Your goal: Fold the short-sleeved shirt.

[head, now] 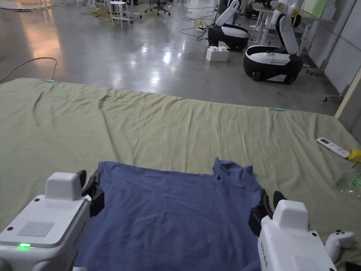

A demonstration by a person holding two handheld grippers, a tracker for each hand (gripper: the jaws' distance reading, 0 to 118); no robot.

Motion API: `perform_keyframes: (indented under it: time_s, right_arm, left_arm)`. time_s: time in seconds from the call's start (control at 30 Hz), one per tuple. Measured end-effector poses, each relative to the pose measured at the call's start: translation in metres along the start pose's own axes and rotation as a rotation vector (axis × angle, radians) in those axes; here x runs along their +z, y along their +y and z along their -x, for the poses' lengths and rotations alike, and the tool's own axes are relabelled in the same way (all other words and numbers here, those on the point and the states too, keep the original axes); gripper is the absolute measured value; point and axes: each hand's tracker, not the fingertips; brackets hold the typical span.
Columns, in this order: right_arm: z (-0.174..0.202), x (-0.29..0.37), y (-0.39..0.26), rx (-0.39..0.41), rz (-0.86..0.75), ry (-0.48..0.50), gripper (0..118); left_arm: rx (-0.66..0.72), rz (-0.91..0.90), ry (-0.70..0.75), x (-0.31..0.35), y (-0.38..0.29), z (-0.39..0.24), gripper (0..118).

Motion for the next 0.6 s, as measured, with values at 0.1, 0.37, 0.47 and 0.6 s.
perform_keyframes:
  time_s: [0.1, 0.37, 0.47, 0.6]
  right_arm:
    - [0.005, 0.001, 0.008, -0.041, -0.056, -0.005, 8]
    - [0.006, 0.003, 0.018, -0.046, -0.122, 0.022, 2]
    - [0.007, 0.002, 0.021, -0.043, -0.134, 0.030, 2]
    - [0.008, -0.001, 0.023, -0.022, -0.133, 0.054, 2]
  left_arm:
    - [0.008, -0.054, -0.001, 0.006, 0.012, -0.008, 7]
    - [0.022, -0.119, 0.002, 0.011, 0.024, -0.001, 2]
    - [0.036, -0.098, -0.007, 0.009, 0.022, 0.007, 2]
    - [0.013, 0.027, -0.018, 0.009, 0.012, 0.025, 2]
